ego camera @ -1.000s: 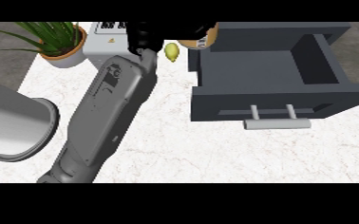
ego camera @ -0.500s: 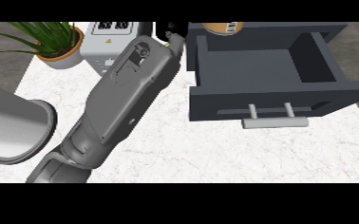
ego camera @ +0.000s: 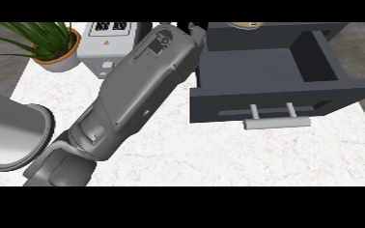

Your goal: Pick up the can, place it into the drawer and close the drawer

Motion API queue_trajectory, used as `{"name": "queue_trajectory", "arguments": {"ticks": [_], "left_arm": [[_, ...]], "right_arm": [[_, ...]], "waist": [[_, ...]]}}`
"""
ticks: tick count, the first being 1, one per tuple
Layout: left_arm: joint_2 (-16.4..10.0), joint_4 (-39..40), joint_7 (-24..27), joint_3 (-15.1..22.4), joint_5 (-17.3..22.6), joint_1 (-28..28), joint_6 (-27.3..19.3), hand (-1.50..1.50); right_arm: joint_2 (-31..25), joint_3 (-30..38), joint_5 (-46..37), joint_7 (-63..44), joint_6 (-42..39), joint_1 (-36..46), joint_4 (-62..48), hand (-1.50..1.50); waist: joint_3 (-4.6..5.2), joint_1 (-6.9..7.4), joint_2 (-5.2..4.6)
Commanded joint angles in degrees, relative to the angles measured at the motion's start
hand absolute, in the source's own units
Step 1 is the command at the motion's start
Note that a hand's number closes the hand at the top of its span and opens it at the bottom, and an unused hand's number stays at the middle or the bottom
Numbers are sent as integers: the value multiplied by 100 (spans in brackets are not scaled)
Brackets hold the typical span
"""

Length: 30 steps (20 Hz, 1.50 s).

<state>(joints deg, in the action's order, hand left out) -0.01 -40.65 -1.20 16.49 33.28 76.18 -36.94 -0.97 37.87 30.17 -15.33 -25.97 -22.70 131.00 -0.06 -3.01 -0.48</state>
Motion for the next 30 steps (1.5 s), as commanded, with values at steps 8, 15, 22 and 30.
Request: {"name": "queue_trajectory", "arguments": {"ticks": [8, 15, 22, 30], "left_arm": [[1, 771, 519, 854, 954, 341, -360, 150], [1, 1294, 653, 1211, 1294, 386, -298, 150], [1, 1608, 706, 1435, 1595, 510, -536, -150], [1, 1398, 896, 1878, 2015, 327, -801, -150]], "right_arm": [[-140, -1, 99, -86, 78, 177, -80, -150], [-173, -79, 112, -260, 135, 224, 76, -150], [-379, 18, 204, -281, 126, 425, -108, -150], [-73, -260, -161, -284, 137, 411, 16, -150]], "waist": [[-5, -158, -21], [-6, -236, -57], [-6, -230, -71], [-8, -233, -60]]}}
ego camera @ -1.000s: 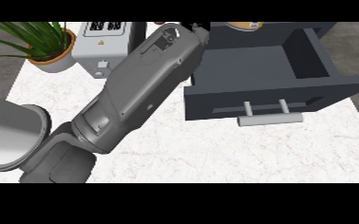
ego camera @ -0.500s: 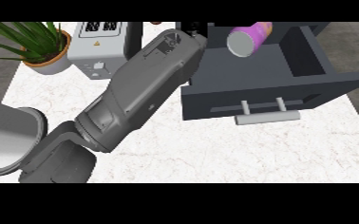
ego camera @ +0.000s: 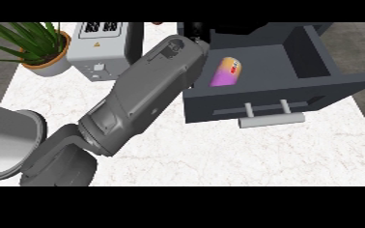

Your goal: Pick up the can, place it into the drawer and close the drawer

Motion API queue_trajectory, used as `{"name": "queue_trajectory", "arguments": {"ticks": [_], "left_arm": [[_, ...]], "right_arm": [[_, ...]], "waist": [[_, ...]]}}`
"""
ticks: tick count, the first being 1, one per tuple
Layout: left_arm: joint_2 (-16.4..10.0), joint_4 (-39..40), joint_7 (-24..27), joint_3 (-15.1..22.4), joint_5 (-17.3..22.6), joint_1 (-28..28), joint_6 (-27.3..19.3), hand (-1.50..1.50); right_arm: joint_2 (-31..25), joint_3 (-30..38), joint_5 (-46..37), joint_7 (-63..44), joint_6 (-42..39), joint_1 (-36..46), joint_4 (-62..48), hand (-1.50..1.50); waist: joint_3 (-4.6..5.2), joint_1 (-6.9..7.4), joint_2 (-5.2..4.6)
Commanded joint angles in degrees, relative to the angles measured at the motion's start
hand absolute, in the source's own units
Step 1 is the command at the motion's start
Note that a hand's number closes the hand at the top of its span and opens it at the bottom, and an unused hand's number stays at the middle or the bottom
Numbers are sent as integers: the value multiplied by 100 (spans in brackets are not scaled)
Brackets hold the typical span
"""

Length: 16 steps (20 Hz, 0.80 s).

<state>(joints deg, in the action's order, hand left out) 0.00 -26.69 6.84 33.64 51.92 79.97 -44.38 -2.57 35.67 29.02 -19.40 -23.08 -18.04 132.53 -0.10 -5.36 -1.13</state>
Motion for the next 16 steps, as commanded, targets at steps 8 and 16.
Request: {"name": "queue_trajectory", "arguments": {"ticks": [8, 16], "left_arm": [[0, 91, 501, 5, 456, -22, 69, -150], [0, -64, 818, 56, 694, 165, -90, -150]], "right_arm": [[-82, 246, -574, 747, -497, -28, 306, -150], [-512, -32, -1590, 1082, -518, 634, 762, -150]], "waist": [[-2, 22, 4], [5, 135, 7]]}}
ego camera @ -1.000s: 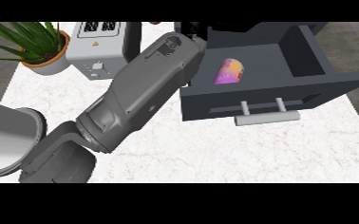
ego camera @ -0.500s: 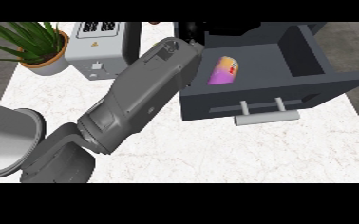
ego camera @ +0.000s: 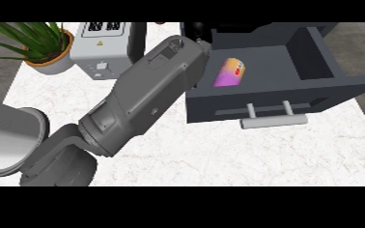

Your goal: Pick up the can, place it into the drawer and close the drawer

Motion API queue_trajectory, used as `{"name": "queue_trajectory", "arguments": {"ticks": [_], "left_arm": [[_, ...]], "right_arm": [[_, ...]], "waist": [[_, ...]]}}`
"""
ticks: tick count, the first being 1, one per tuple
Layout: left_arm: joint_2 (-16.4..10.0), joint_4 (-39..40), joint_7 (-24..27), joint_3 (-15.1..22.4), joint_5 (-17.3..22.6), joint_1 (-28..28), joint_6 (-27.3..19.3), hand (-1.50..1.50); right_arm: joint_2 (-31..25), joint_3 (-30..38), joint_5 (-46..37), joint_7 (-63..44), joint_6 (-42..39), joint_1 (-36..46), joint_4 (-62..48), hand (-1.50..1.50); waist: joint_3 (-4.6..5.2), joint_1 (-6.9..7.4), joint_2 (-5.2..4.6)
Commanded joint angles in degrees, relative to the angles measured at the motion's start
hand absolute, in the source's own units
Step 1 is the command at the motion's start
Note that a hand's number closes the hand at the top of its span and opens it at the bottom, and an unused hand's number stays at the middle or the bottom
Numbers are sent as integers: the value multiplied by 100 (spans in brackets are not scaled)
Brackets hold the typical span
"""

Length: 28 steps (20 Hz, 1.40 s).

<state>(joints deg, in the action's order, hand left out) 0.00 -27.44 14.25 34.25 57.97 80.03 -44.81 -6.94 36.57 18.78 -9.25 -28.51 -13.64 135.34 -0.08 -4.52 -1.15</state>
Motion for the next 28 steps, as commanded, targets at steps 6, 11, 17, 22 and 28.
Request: {"name": "queue_trajectory", "arguments": {"ticks": [6, 11, 17, 22, 28], "left_arm": [[0, -181, 280, 87, 227, 159, -282, -150], [0, 56, 150, -137, 220, 199, 20, -150], [-2, -172, -34, -127, 85, 237, -120, -150], [-325, -453, -193, -95, -41, -104, 4, -150], [-443, -567, -433, -121, -225, -139, -109, -150]], "right_arm": [[-13, -1061, -2286, 283, 29, 691, 404, -150], [169, -1961, -3831, 506, 358, 1130, 63, -150], [72, -2880, -5587, 904, 1007, 1863, -1132, -150], [-147, -3238, -6403, 995, 1400, 2706, -2252, -150], [-282, -3535, -7179, 1366, 1962, 3638, -3908, -150]], "waist": [[2, 181, 17], [6, 371, 43], [9, 569, 88], [11, 645, 100], [8, 626, 84]]}}
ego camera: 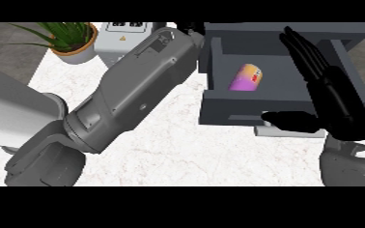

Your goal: Pick up the can, place it into the drawer and close the drawer

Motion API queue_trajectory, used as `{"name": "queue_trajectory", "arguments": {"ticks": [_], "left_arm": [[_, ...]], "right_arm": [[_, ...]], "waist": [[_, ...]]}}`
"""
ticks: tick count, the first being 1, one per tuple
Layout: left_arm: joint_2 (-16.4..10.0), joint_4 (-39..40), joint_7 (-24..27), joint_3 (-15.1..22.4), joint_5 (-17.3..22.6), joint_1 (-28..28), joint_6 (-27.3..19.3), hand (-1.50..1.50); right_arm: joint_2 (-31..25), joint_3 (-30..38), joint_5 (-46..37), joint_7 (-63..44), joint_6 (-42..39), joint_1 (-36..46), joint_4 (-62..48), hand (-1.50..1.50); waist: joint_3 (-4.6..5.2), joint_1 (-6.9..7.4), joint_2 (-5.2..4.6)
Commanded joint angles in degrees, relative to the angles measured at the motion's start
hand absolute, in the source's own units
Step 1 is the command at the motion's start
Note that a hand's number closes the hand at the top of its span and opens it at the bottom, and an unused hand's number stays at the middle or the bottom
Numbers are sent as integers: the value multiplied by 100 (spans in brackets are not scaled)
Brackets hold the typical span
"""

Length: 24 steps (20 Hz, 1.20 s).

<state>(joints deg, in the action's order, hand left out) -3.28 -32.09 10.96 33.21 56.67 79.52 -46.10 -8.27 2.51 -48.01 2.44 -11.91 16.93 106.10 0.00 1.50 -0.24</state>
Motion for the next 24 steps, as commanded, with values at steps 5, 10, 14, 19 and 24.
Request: {"name": "queue_trajectory", "arguments": {"ticks": [5, 10, 14, 19, 24], "left_arm": [[-462, -583, -368, 79, -261, -328, -36, -150], [-800, -1007, -762, 112, -414, -429, -135, -150], [-1231, -1354, -798, -55, -515, -796, -34, -150], [-1451, -1733, -1258, 68, -675, -765, -117, -150], [-1597, -2056, -1277, -12, -796, -1023, -144, -150]], "right_arm": [[-225, -565, -1300, 376, 727, 773, -1980, -150], [-54, -318, -1674, 330, 1505, 1701, -3580, -150], [204, -402, -2025, 168, 2014, 1950, -4399, -150], [300, -333, -2495, 209, 2979, 2311, -5792, -150], [112, 59, -2476, 521, 3749, 2850, -6848, -150]], "waist": [[0, 66, 36], [-4, 98, 16], [-2, 42, 14], [-5, 102, -6], [-10, 140, -48]]}}
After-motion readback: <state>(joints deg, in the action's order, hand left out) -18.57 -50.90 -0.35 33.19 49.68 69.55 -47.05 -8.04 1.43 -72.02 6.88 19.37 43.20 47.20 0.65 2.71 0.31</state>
